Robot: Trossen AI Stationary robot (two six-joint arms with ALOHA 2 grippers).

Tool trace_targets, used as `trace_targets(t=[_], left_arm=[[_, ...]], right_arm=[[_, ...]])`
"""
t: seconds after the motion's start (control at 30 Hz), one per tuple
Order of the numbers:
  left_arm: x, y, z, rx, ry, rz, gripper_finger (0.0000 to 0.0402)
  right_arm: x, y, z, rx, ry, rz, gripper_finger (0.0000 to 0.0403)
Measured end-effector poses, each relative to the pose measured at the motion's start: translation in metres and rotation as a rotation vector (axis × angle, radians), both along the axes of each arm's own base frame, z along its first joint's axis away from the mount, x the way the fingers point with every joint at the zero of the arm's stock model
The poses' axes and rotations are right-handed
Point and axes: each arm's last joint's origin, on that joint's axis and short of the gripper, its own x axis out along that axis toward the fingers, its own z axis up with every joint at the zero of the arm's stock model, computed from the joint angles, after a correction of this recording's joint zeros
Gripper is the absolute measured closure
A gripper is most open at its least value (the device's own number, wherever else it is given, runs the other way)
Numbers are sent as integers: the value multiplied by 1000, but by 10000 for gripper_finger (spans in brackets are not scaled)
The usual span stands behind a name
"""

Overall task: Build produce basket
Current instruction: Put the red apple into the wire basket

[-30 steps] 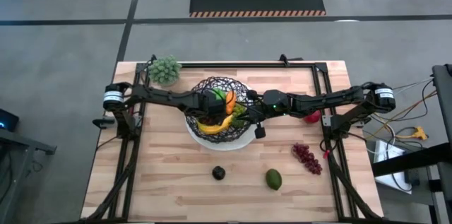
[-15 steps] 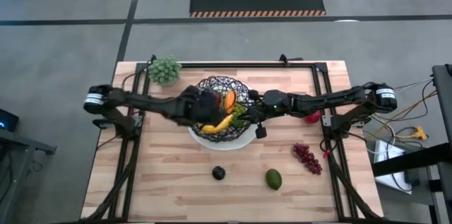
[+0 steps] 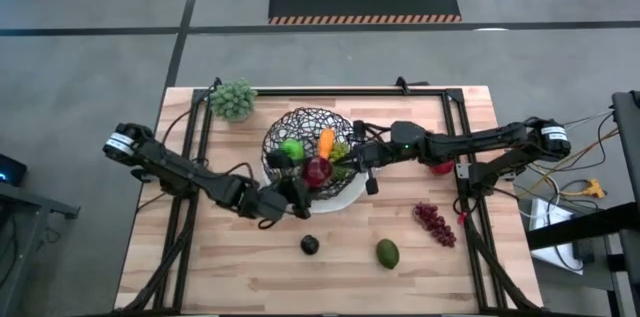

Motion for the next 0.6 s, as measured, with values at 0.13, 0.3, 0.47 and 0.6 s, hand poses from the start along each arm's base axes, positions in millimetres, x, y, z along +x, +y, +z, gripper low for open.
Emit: trace_targets(t=[0.13,0.3,0.47,0.6], left_arm=[[-4,-3,-12,27,-16,2,73],[-6,-1,-18,49,-44,20,73],[-6,0,-17,71,-59,48,73],[-6,1,-14,92,-80,89,73]], right_arm=[[1,-1,14,149,-73,-38,390],[5,-2,22,240,-22,-58,336],[10,-1,29,218,38,-57,228],[11,0,29,198,45,-41,144]])
